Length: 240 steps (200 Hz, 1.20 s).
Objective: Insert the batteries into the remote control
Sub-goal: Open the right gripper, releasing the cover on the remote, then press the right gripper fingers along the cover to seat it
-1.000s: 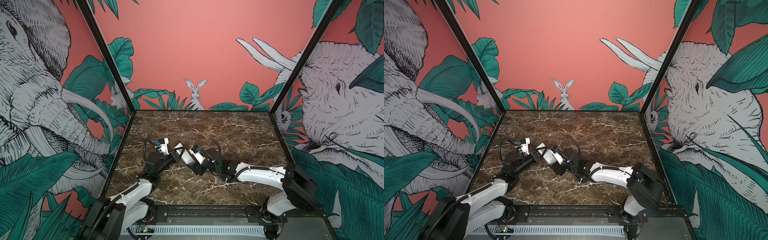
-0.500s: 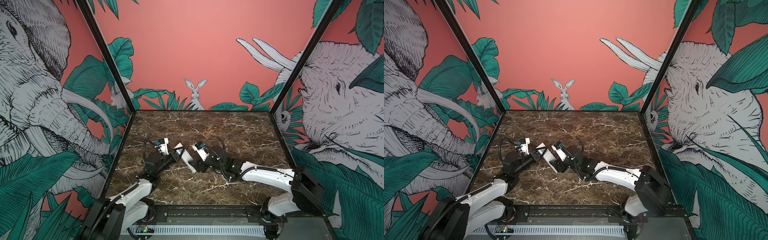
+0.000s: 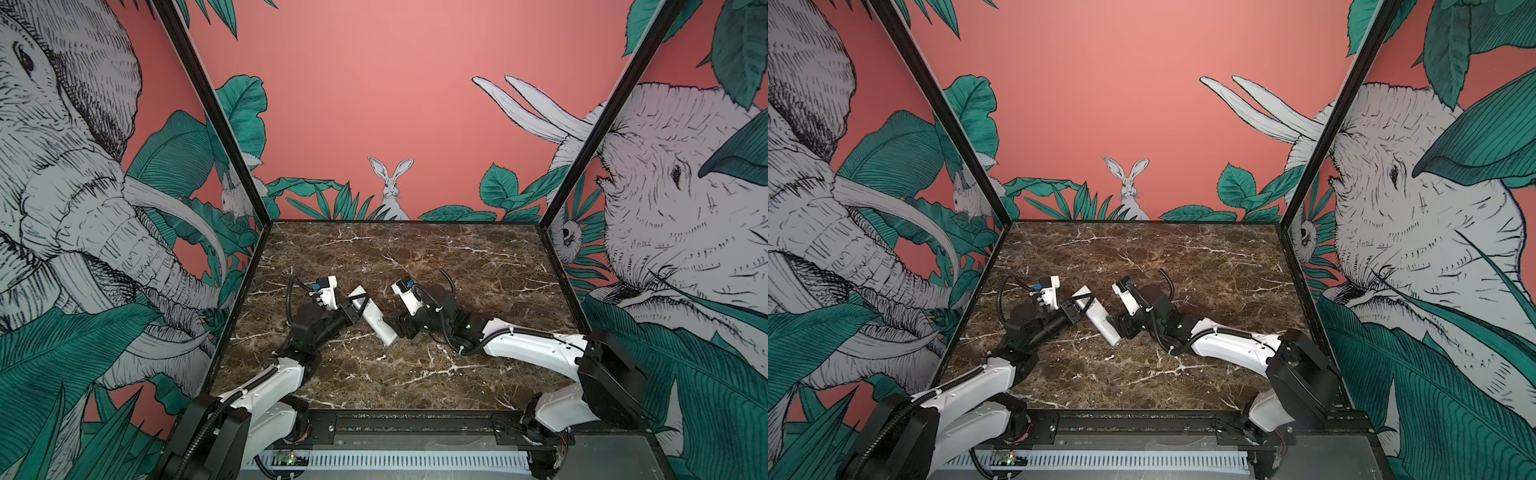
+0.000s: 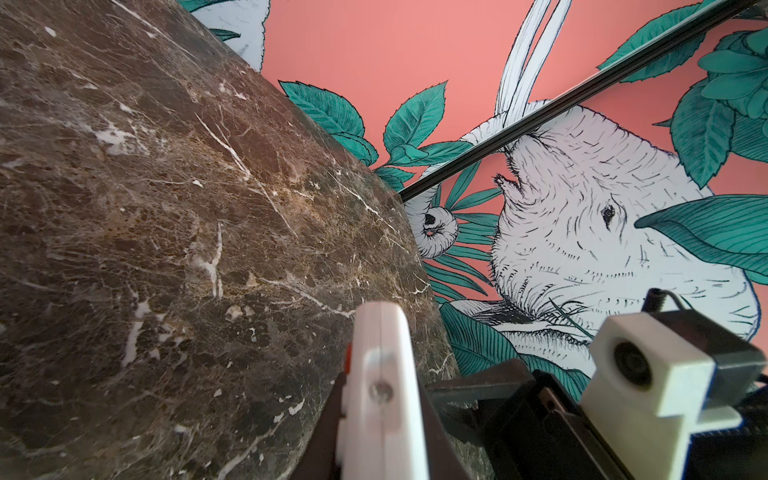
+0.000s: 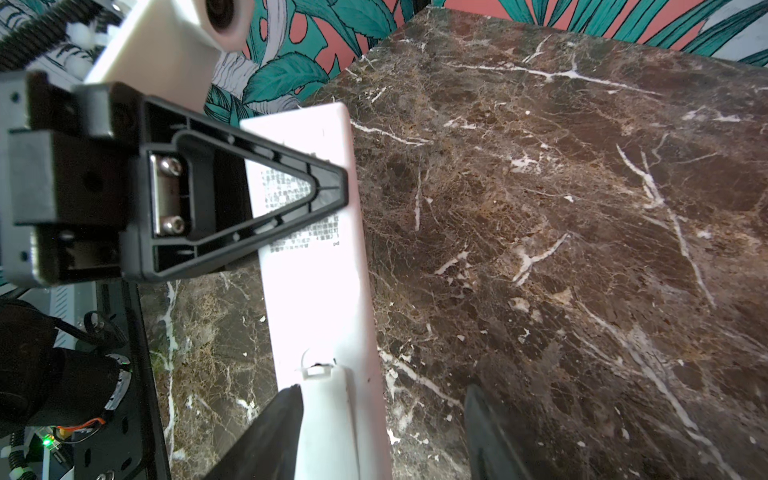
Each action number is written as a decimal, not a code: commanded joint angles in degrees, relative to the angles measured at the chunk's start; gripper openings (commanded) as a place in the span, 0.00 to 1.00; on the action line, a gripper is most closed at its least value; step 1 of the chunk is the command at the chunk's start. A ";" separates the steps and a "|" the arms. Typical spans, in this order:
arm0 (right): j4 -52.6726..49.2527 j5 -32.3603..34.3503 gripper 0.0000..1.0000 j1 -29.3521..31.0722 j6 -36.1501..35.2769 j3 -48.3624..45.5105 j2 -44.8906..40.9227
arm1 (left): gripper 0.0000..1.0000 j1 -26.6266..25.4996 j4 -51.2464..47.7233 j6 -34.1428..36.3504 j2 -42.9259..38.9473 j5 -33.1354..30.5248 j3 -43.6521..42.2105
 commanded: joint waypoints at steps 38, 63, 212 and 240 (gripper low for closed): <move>2.88 -2.07 0.63 -0.52 1.77 -0.49 2.44 | 0.00 0.19 1.85 -0.16 -1.47 0.41 -0.05; 2.88 -2.13 0.63 -0.65 1.73 -0.30 2.88 | 0.00 0.16 1.90 -0.16 -1.48 0.41 -0.20; 2.37 -2.17 0.61 -0.87 2.43 -0.23 5.58 | 0.00 0.21 2.02 -0.17 -1.48 0.31 -0.38; 1.68 -2.10 0.61 -0.86 2.53 0.18 6.06 | 0.00 0.18 2.14 -0.24 -1.52 0.31 -0.38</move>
